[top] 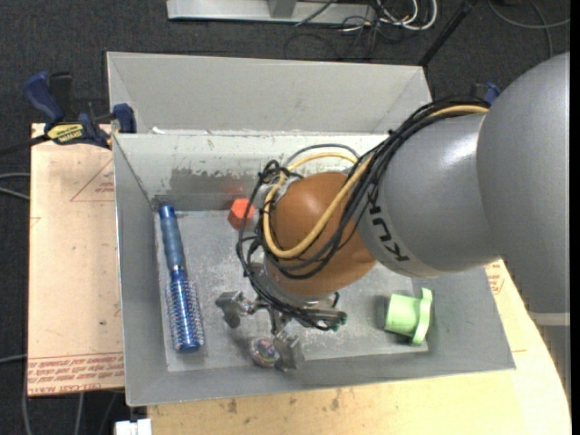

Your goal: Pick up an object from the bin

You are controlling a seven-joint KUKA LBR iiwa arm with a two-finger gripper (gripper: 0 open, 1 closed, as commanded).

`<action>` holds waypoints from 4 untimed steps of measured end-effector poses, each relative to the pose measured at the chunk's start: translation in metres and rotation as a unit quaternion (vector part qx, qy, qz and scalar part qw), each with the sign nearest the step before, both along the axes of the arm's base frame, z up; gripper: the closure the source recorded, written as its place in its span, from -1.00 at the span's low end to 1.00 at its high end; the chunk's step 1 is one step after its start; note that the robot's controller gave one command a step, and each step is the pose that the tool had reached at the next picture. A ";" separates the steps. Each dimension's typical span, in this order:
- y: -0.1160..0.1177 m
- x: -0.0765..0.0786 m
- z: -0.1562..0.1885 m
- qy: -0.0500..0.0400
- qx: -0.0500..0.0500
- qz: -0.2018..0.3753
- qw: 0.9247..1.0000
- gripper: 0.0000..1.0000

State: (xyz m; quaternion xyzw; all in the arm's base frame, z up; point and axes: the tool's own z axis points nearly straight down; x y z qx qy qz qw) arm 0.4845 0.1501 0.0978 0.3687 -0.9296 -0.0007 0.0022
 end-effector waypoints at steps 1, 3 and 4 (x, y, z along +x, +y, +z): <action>-0.063 0.007 -0.027 -0.005 0.001 0.065 0.998 -1.00; 0.023 0.006 -0.028 -0.003 0.002 0.197 0.980 1.00; 0.027 0.011 -0.028 -0.003 0.002 0.146 0.989 1.00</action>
Offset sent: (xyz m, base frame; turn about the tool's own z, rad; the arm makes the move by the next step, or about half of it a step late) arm 0.0054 -0.0612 -0.0274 -0.1358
